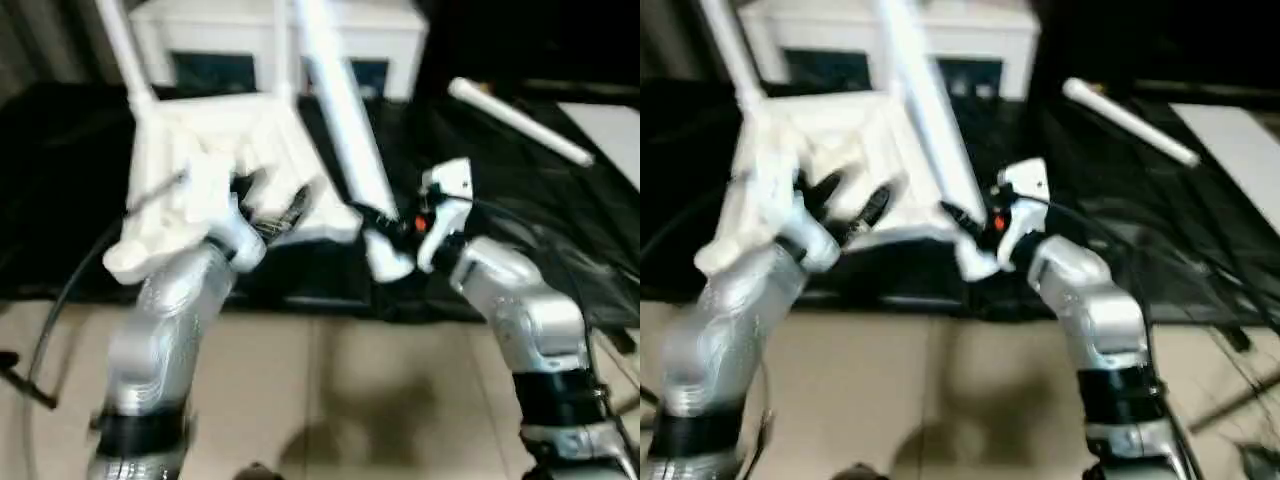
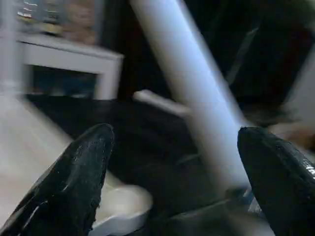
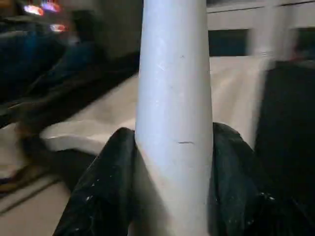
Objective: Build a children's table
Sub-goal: Move to table
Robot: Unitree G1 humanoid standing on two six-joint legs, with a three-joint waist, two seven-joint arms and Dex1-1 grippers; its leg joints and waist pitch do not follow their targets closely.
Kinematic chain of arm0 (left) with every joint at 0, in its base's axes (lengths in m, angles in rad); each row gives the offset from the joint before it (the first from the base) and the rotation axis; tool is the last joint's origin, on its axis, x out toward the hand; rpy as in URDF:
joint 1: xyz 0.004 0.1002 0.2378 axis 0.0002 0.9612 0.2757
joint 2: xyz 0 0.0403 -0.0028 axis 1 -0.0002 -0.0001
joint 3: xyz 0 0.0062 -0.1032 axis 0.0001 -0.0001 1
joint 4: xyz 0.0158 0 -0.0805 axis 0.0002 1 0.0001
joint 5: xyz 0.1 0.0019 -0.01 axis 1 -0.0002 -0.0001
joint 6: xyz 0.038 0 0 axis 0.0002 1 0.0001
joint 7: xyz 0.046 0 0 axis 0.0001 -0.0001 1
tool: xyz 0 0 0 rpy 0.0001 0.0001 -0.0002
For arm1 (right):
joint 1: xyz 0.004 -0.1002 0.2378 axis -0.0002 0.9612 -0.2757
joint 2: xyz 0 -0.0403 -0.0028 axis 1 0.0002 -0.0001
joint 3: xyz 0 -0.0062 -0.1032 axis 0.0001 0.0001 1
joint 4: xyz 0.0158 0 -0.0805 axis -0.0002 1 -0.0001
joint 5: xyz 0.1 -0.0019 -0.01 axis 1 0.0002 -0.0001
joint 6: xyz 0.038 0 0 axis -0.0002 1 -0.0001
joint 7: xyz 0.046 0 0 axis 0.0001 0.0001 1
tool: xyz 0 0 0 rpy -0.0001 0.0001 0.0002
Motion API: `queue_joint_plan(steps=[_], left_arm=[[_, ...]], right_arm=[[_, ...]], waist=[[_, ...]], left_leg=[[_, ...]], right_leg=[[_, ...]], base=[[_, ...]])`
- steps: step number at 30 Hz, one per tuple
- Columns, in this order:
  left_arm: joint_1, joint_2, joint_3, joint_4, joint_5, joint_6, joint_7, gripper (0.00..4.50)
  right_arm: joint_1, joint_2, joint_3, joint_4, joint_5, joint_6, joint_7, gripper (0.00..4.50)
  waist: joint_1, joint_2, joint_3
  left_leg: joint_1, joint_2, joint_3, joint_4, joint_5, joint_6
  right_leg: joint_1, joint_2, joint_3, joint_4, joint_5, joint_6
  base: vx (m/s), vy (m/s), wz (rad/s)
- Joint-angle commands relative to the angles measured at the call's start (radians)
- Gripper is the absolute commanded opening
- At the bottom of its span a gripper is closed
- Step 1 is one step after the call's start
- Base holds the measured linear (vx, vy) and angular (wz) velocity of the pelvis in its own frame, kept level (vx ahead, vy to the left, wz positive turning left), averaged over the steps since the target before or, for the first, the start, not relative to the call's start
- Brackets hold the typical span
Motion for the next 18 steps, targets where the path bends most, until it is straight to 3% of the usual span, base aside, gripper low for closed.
queue_joint_plan(steps=[1,3,5,7,9,10,12,13,15,18], left_arm=[[-0.027,-0.007,0.035,0.029,-0.073,0.065,-0.023,4.45],[-0.059,-0.019,0.040,0.039,-0.124,0.086,-0.055,4.45],[-0.098,-0.041,0.060,0.049,-0.226,0.136,-0.078,4.45],[-0.120,-0.047,0.069,0.066,-0.290,0.183,-0.085,4.45],[-0.135,-0.056,0.076,0.089,-0.314,0.214,-0.077,4.45],[-0.152,-0.064,0.087,0.117,-0.323,0.255,-0.057,4.45],[-0.163,-0.070,0.095,0.139,-0.317,0.284,-0.035,4.45],[-0.168,-0.077,0.103,0.146,-0.332,0.292,-0.034,4.45],[-0.172,-0.081,0.111,0.143,-0.367,0.309,-0.043,4.45],[-0.177,-0.067,0.098,0.139,-0.377,0.320,-0.049,4.27]], right_arm=[[-0.032,-0.008,-0.025,0.011,0.061,0.016,0.072,1.85],[-0.031,-0.007,-0.041,0.023,0.107,0.033,0.115,1.85],[-0.030,-0.008,-0.050,0.026,0.139,0.043,0.137,1.85],[-0.026,-0.017,-0.039,0.017,0.154,0.051,0.161,1.85],[-0.019,-0.020,-0.027,0.006,0.157,0.049,0.176,1.85],[-0.012,-0.019,-0.014,-0.010,0.162,0.051,0.196,1.85],[-0.007,-0.019,-0.001,-0.027,0.168,0.058,0.210,1.85],[-0.005,-0.020,0.007,-0.033,0.172,0.064,0.218,1.85],[-0.003,-0.021,0.012,-0.034,0.178,0.074,0.228,1.85],[-0.008,-0.025,0.015,-0.021,0.177,0.076,0.234,1.85]], waist=[[-0.007,0.008,-0.058],[-0.012,0.005,-0.048],[-0.008,0.004,-0.048],[-0.003,0.011,-0.053],[-0.004,0.007,-0.053],[-0.002,0.017,-0.055],[-0.002,0.011,-0.057],[0.000,0.025,-0.060],[0.002,0.018,-0.063],[0.007,0.019,-0.063]], left_leg=[[0.022,0.080,-0.033,-0.096,-0.267,-0.026],[0.033,0.071,-0.017,-0.098,-0.384,-0.029],[0.041,0.075,-0.013,-0.100,-0.405,-0.042],[0.040,0.077,-0.010,-0.102,-0.356,-0.044],[0.038,0.076,-0.004,-0.102,-0.336,-0.038],[0.039,0.074,0.002,-0.099,-0.317,-0.036],[0.038,0.075,0.005,-0.097,-0.280,-0.027],[0.038,0.077,0.004,-0.096,-0.258,-0.023],[0.037,0.078,0.006,-0.094,-0.230,-0.015],[0.037,0.077,0.011,-0.089,-0.186,0.008]], right_leg=[[0.042,-0.072,0.055,-0.088,-0.135,-0.139],[0.039,-0.088,0.061,-0.113,-0.241,-0.166],[0.037,-0.093,0.064,-0.121,-0.300,-0.159],[0.039,-0.089,0.064,-0.114,-0.227,-0.166],[0.042,-0.089,0.065,-0.115,-0.200,-0.167],[0.041,-0.089,0.066,-0.114,-0.187,-0.166],[0.045,-0.087,0.066,-0.114,-0.148,-0.165],[0.046,-0.086,0.065,-0.110,-0.111,-0.170],[0.050,-0.085,0.065,-0.105,-0.053,-0.185],[0.050,-0.085,0.065,-0.100,-0.006,-0.208]], base=[[-0.058,0.014,-0.09],[-0.029,0.007,-0.04],[0.000,0.000,0.00],[0.000,0.000,0.00],[0.000,0.000,0.00],[0.000,0.000,0.00],[0.000,0.000,0.00],[0.000,0.000,0.00],[0.000,0.000,0.00],[0.000,0.000,0.00]])
